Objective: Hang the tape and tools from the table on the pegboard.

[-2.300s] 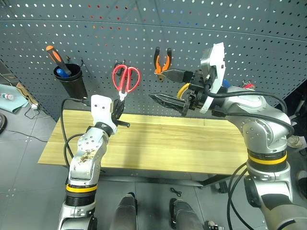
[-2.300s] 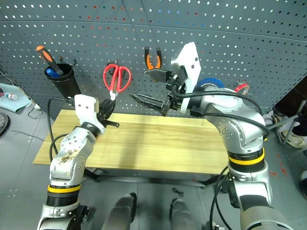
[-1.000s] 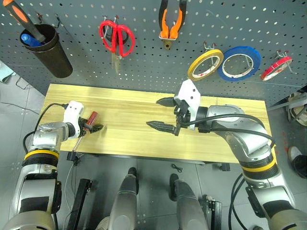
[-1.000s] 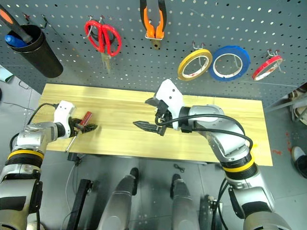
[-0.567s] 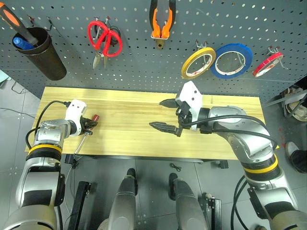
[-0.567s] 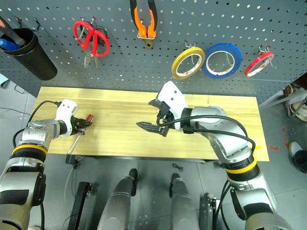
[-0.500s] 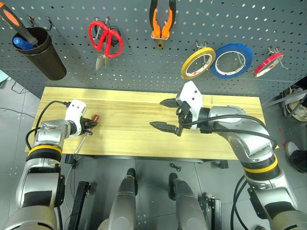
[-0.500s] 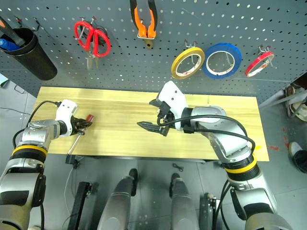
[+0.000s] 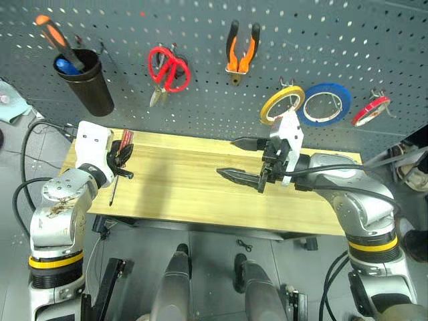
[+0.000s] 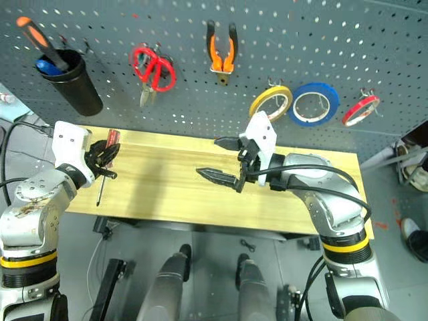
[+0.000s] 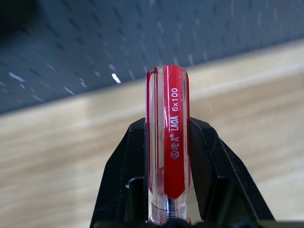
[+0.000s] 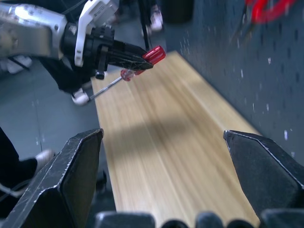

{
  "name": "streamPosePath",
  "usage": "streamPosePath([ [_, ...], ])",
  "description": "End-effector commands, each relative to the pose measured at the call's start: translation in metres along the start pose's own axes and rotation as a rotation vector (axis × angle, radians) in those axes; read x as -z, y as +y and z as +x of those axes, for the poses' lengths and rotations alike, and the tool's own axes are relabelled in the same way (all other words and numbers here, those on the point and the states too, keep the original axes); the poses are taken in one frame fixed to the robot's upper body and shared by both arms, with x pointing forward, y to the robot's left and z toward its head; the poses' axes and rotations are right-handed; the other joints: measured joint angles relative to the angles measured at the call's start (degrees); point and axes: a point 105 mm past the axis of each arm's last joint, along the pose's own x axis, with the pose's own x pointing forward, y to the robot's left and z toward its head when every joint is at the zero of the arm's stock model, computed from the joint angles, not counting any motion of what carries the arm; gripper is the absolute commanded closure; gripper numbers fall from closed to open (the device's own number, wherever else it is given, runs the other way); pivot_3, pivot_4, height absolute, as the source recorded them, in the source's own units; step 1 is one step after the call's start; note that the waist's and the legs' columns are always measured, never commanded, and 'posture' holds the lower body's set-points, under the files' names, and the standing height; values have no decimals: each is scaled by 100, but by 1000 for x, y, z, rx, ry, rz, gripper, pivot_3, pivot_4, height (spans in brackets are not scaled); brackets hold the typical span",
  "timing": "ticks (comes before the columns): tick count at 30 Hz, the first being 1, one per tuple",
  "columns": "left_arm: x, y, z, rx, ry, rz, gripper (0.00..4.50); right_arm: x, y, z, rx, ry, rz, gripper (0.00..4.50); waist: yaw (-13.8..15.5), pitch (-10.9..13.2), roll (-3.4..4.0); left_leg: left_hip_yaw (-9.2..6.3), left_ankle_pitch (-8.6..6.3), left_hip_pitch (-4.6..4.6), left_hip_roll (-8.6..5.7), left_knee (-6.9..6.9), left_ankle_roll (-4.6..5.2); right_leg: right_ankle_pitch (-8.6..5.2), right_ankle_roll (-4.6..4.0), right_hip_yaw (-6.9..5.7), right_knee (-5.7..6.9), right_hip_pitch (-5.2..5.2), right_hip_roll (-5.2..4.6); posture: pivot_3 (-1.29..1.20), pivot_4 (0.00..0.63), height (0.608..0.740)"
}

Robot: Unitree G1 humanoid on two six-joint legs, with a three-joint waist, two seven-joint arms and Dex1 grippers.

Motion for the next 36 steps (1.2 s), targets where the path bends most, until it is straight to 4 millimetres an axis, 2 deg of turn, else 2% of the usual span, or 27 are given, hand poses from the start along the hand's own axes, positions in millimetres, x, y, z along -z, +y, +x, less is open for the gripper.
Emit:
streamPosePath([
  [1,-55,-2,-15,-90,-226,15,3812,-32,-2,3,-15,-140,-41,0,48,-80,-3,0,1,1,4,-7,-1,16,3,-8,-26,9,1,339,165,740],
  [5,-102,-10,-23,-119,-428,26,3812,-49,-8,8,-8,-214,-49,0,197,-246,-19,0,13,-2,6,-14,-29,64,-23,-26,-49,20,0,341,143,740],
  [7,-123,-5,-27,-173,-506,28,3812,-60,-10,9,-7,-261,-30,0,242,-294,-19,0,11,8,7,-14,-32,64,-24,-34,-53,39,-2,333,147,740],
  [11,-151,7,-30,-287,-603,69,3812,-73,-9,11,-1,-316,-10,0,343,-424,-20,0,12,12,14,-16,-35,74,-34,-57,-71,58,-3,324,130,740],
  [14,-179,19,-29,-350,-690,105,3812,-99,-14,11,16,-423,30,0,373,-461,-20,0,12,23,14,-24,-35,74,-34,-61,-81,71,-3,315,132,740],
  [17,-205,28,-24,-359,-766,102,3812,-118,-12,14,13,-485,43,0,379,-474,-20,-1,17,27,18,-24,-39,78,-38,-67,-74,71,0,304,130,740],
  [21,-229,35,-14,-348,-850,84,3812,-132,-8,19,8,-520,40,0,406,-528,-22,-1,17,28,18,-25,-38,78,-39,-72,-73,74,-2,287,131,740],
  [26,-241,38,5,-327,-913,67,3812,-133,-12,24,38,-515,21,0,422,-542,-21,-1,21,30,17,-25,-33,78,-41,-76,-60,73,-2,267,137,740],
  [36,-235,39,43,-319,-961,52,3812,-128,-15,25,99,-480,4,0,329,-543,-21,-1,41,33,17,-24,-2,79,-44,-77,-44,71,-2,195,144,740],
])
